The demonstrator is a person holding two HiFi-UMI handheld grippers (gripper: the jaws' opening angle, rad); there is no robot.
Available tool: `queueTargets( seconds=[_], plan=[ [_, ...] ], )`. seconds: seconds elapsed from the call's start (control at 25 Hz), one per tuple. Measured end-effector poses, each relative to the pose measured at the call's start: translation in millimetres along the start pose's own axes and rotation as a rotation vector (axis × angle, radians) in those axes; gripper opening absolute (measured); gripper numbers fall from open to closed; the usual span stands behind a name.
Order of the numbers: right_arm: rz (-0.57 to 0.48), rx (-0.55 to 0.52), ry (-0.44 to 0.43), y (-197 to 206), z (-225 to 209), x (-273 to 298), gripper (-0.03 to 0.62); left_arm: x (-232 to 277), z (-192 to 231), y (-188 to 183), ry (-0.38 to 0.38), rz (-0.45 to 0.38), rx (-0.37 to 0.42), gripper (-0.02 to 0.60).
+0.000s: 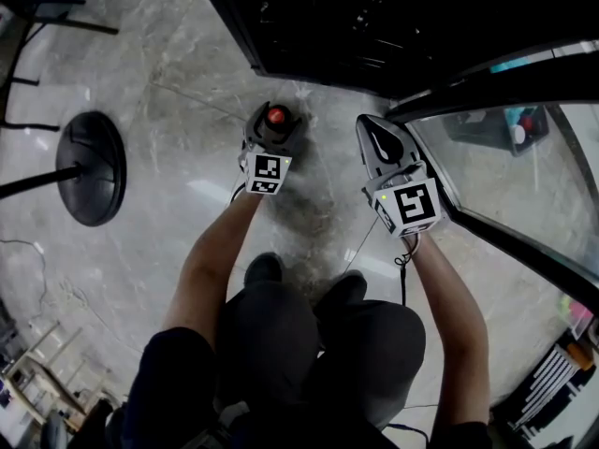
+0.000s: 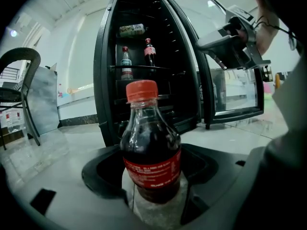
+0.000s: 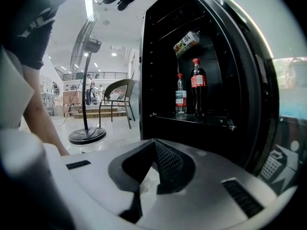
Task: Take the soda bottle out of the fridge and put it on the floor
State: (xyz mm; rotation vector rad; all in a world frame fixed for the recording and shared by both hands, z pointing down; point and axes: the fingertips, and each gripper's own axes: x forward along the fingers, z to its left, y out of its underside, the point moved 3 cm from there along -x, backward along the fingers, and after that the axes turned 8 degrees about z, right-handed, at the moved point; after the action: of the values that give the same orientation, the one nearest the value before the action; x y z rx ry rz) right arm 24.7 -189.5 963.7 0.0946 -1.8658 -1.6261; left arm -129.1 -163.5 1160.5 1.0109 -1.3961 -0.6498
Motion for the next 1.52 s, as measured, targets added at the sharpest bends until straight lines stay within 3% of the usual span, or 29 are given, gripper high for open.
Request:
queueTargets(
  seconds=[0.96,1.24,1.52],
  plan=[
    [0.003,0.017,-0.022,14.1,4.0,-4.0,0.018,-75.5,7.7,-36.6,0.062,-0.115,0.068,0.327],
    [0.001,0.016,-0.020,16.4,2.6,-3.8,0.018,-93.4,11.6,-53.2,0.059,-0.176,0.069,0.152],
    [-0.029,0.019,-0.038,8.4,3.1,-7.8,0.018,-122.1,23.2,-85.5,0.035,-0.260,0.031,0.034]
  ],
)
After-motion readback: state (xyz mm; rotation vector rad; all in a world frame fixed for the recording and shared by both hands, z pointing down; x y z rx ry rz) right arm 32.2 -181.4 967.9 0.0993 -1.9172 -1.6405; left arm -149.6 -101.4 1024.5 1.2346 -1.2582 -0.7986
